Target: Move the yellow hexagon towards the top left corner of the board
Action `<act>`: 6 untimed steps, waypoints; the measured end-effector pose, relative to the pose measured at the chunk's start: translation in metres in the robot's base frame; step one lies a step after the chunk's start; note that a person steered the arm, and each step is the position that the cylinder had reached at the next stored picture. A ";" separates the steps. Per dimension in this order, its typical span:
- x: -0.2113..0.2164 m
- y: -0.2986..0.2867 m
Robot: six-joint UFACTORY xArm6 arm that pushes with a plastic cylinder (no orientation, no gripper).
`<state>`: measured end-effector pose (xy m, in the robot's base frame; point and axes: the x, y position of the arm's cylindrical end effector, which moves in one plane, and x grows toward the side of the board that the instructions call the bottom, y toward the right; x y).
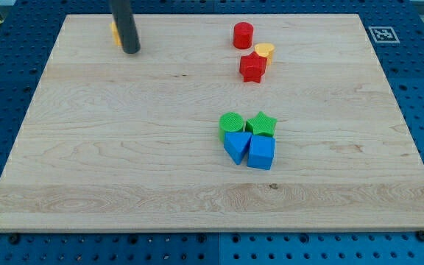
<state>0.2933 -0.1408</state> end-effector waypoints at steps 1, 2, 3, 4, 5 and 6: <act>-0.015 0.006; -0.016 -0.013; -0.016 -0.026; -0.016 -0.040; -0.017 -0.042; -0.017 -0.042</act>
